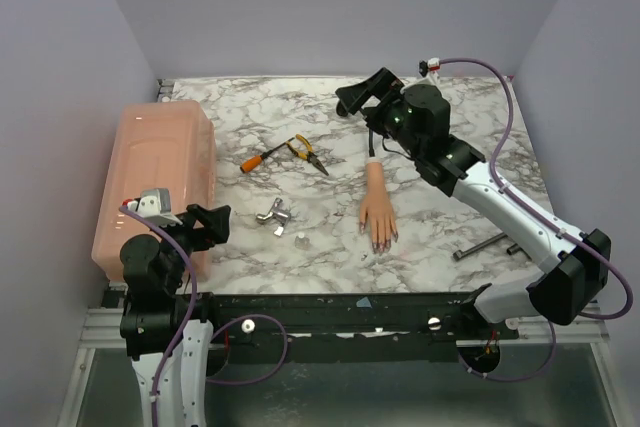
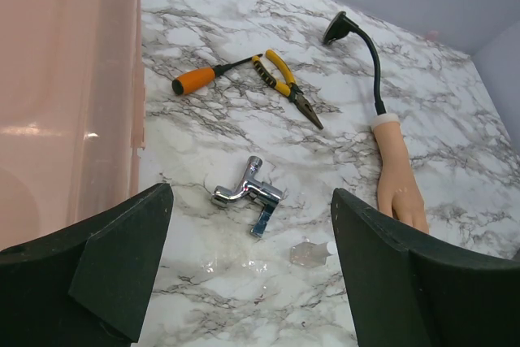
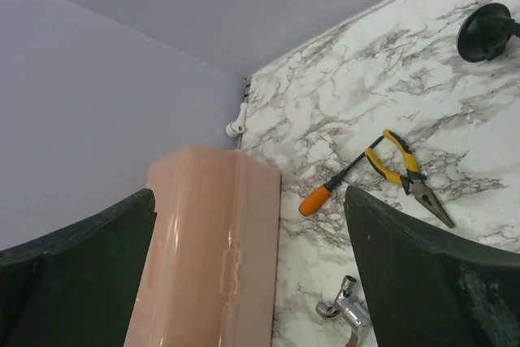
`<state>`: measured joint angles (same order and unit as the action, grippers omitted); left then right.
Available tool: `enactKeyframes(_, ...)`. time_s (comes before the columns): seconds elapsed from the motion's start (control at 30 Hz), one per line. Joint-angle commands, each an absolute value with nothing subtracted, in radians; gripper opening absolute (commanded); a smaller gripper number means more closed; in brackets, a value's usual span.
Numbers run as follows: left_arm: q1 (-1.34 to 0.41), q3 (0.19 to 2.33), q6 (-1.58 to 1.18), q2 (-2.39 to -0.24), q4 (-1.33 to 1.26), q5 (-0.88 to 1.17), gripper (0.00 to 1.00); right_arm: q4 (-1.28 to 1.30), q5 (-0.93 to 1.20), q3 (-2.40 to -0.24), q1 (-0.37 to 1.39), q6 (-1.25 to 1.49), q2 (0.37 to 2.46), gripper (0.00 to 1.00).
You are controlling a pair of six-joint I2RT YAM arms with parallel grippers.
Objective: Paint the nails
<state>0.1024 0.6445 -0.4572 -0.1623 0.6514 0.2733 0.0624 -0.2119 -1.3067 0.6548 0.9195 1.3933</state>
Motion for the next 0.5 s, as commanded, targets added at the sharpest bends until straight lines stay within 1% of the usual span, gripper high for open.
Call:
enactKeyframes(0.0,0.103,0.636,-0.456,-0.177,0.663,0.273,0.81,-0.002,-0.194,-1.282,0.663,0.859,1.401,1.0)
enactKeyframes(0.13,0.104,0.633,-0.454,-0.176,0.657,0.283,0.81,-0.005,-0.17,-1.247,0.663,0.791,1.395,1.0)
enactKeyframes(0.27,0.104,0.632,-0.451,-0.18,0.654,0.297,0.81,-0.062,-0.105,-1.16,0.664,0.699,1.367,1.0)
enactKeyframes(0.37,0.103,0.63,-0.451,-0.185,0.652,0.299,0.81,-0.056,-0.073,-1.116,0.664,0.651,1.356,1.0)
enactKeyframes(0.47,0.103,0.627,-0.447,-0.191,0.645,0.324,0.81,-0.071,0.02,-1.064,0.664,0.581,1.331,1.0)
